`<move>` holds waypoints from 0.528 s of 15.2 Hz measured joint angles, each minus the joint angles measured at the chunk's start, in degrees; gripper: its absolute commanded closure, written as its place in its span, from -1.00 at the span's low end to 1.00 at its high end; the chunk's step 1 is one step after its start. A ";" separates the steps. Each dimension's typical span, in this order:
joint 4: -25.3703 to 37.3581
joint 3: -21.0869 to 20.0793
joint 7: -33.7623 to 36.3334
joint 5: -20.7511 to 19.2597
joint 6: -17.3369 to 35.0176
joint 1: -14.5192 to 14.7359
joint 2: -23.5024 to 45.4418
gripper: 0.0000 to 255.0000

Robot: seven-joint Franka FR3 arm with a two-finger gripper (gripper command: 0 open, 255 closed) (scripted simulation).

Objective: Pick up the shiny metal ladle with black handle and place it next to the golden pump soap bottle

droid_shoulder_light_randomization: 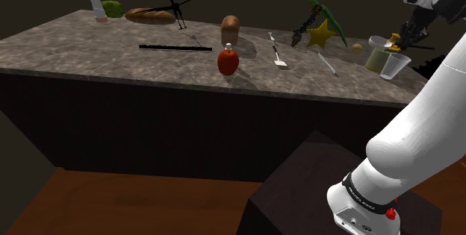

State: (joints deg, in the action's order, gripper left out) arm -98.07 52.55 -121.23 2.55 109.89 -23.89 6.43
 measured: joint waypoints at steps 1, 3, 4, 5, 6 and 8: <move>-0.69 0.00 -0.23 0.32 0.90 -0.14 0.35 1.00; -2.17 -0.07 -0.12 0.33 2.39 -0.04 0.37 1.00; -3.24 -0.10 0.10 0.06 3.26 0.15 0.05 1.00; -3.78 -0.13 -0.07 0.34 4.00 0.05 0.37 1.00; -4.40 -0.16 -0.03 0.37 4.63 0.09 0.41 1.00; -5.43 -0.18 -0.42 0.85 5.97 -0.13 0.88 1.00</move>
State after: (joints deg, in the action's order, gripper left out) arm -103.50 52.37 -121.65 3.40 115.86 -24.02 7.31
